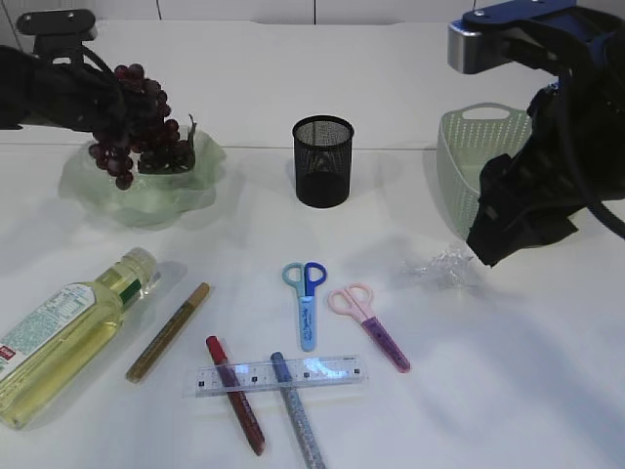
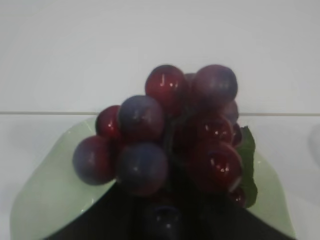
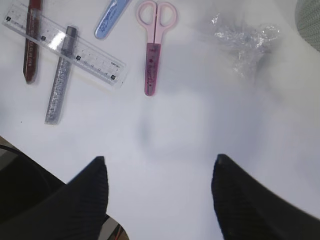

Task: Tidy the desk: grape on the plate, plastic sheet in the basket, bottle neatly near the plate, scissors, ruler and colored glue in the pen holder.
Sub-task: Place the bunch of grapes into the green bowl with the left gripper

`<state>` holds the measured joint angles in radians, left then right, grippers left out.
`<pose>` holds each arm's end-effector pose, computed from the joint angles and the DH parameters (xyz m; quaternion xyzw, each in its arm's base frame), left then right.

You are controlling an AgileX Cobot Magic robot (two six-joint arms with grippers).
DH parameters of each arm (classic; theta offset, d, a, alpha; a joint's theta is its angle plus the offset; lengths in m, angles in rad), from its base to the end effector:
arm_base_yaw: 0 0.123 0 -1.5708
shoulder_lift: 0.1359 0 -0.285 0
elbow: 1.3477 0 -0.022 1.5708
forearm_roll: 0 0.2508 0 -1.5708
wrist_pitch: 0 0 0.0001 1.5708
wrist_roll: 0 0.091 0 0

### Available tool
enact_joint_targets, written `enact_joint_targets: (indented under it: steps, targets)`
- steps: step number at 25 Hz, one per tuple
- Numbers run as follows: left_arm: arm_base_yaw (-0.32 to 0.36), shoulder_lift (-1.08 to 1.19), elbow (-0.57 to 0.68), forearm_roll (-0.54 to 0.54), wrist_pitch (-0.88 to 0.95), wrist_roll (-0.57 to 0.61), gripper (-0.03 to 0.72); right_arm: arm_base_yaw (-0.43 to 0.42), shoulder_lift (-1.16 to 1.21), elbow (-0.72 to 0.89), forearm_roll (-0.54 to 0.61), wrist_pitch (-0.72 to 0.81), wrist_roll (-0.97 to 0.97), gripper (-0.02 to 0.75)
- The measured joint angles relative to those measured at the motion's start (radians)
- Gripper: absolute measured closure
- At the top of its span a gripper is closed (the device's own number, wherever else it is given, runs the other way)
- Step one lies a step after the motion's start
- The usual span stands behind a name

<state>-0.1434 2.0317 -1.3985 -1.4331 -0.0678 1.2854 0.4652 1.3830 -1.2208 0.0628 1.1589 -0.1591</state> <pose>0.4601 -0.0604 0.2009 -0.0183 0.8688 -0.0427 0.4931 0.2362 0.1244 0.3250 -0.2954 0.9401 0.0557 0.1610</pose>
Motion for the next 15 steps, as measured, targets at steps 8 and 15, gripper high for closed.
enact_joint_targets:
  steps: [8,15]
  targets:
    - [0.0,0.015,-0.006,-0.004,0.0,0.0,0.212,0.0,0.0,0.0,0.003,0.001,0.002,0.227]
    - [0.0,0.001,-0.006,-0.04,0.101,0.0,0.189,0.0,0.0,0.0,0.003,0.006,0.002,0.227]
